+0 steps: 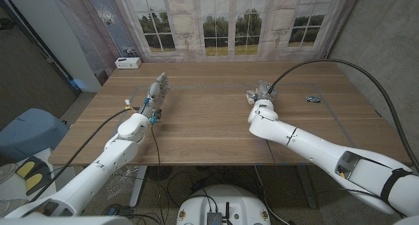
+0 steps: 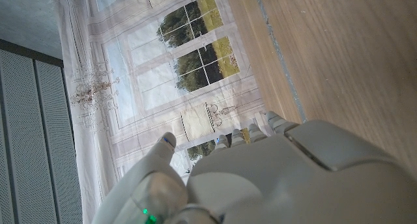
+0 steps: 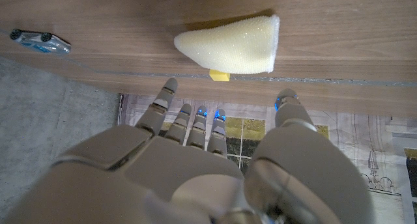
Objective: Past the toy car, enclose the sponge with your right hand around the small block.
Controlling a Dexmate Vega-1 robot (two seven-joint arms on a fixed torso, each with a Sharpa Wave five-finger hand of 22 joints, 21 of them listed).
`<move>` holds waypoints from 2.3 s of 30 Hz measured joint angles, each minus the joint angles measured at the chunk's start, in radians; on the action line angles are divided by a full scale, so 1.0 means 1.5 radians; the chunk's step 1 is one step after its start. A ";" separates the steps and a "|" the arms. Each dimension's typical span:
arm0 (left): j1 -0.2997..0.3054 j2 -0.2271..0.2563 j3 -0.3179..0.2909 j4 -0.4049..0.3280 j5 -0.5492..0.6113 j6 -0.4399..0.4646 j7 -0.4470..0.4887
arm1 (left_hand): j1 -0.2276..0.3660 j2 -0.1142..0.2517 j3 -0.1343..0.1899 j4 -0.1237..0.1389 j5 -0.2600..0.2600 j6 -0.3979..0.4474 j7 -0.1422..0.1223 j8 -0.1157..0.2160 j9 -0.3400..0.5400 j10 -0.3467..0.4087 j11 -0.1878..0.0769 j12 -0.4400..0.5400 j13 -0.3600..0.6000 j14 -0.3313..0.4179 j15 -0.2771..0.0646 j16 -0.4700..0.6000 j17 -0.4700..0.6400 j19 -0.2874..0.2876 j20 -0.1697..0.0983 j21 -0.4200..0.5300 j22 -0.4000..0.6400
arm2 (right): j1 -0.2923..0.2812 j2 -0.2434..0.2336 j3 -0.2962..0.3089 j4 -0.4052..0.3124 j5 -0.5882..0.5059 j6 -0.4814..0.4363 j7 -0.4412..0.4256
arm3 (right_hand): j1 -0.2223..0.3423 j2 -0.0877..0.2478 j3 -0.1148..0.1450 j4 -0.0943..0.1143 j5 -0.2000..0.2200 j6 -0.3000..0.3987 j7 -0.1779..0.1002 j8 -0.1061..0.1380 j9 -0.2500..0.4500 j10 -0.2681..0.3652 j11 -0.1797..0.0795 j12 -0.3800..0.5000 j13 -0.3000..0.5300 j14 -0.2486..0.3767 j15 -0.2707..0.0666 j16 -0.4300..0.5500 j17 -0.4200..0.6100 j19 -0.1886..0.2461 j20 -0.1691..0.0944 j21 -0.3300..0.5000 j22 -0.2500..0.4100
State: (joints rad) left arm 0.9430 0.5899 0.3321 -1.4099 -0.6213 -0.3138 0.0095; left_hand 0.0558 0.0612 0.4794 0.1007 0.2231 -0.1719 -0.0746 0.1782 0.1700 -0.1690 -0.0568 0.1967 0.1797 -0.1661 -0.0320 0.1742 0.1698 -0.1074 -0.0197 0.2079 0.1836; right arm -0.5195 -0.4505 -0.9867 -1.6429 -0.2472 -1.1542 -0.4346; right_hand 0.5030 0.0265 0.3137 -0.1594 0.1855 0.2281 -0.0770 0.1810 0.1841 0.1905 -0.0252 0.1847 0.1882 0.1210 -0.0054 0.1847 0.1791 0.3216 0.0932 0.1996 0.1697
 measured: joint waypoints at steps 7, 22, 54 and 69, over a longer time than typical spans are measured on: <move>0.000 0.001 -0.001 0.001 0.000 0.001 0.000 | 0.000 0.000 0.000 0.000 0.000 0.000 0.000 0.000 0.000 0.000 0.000 0.000 0.000 0.000 0.000 0.000 0.000 0.000 0.000 0.000 0.000 | 0.012 0.011 -0.012 0.024 0.005 -0.007 0.001 | 0.006 -0.006 -0.002 -0.002 0.002 -0.003 -0.003 0.000 0.000 -0.002 -0.001 0.000 0.000 -0.003 -0.003 0.000 0.000 0.000 0.000 0.000 0.000; 0.000 0.005 -0.003 -0.002 0.000 0.006 0.003 | 0.000 0.000 -0.003 -0.003 0.000 0.000 0.000 0.000 0.000 0.000 0.000 0.000 0.000 0.000 0.000 0.000 0.000 0.000 0.000 0.000 0.000 | 0.034 0.031 -0.033 0.071 0.017 -0.025 0.001 | 0.028 -0.028 -0.006 -0.006 0.012 -0.019 -0.005 0.000 0.000 -0.023 -0.003 -0.003 0.000 -0.012 -0.005 0.000 0.000 0.000 0.000 0.000 0.000; 0.016 0.016 -0.011 -0.028 0.000 0.014 0.019 | 0.000 0.000 -0.006 0.000 0.000 0.000 0.000 0.000 0.000 0.000 0.000 0.000 0.000 0.000 0.000 0.000 0.000 0.000 0.000 0.000 0.000 | 0.058 0.064 -0.035 0.157 0.059 -0.010 -0.004 | 0.172 -0.017 -0.003 -0.003 0.044 -0.011 -0.026 0.014 0.000 -0.015 -0.028 0.013 0.000 0.059 -0.023 0.025 0.000 0.076 -0.052 0.012 0.000; 0.026 0.021 -0.015 -0.040 0.001 0.015 0.022 | 0.000 0.000 -0.008 -0.003 0.000 0.000 -0.008 0.000 0.000 0.000 0.000 0.000 0.000 0.000 0.000 0.000 0.000 0.000 0.000 0.000 0.000 | 0.044 0.064 -0.028 0.155 0.053 -0.003 -0.033 | 0.285 0.032 0.013 -0.012 0.041 0.005 -0.038 0.012 0.000 0.010 -0.038 0.016 0.000 0.141 -0.024 0.045 0.003 0.146 -0.072 0.024 0.004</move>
State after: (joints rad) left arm 0.9821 0.6220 0.3094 -1.4697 -0.6196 -0.2914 0.0418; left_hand 0.0558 0.0612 0.4669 0.0965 0.2231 -0.1717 -0.0860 0.1782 0.1699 -0.1690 -0.0568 0.1967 0.1797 -0.1661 -0.0320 0.1742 0.1698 -0.1075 -0.0198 0.2079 0.1835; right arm -0.4538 -0.3553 -1.0294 -1.4106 -0.1674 -1.1591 -0.4836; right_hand 0.9300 0.0738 0.3325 -0.1770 0.2475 0.2356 -0.1343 0.1995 0.1842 0.2057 -0.0822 0.2080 0.1882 0.3327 -0.0409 0.2517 0.1839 0.5407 -0.0144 0.2353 0.1760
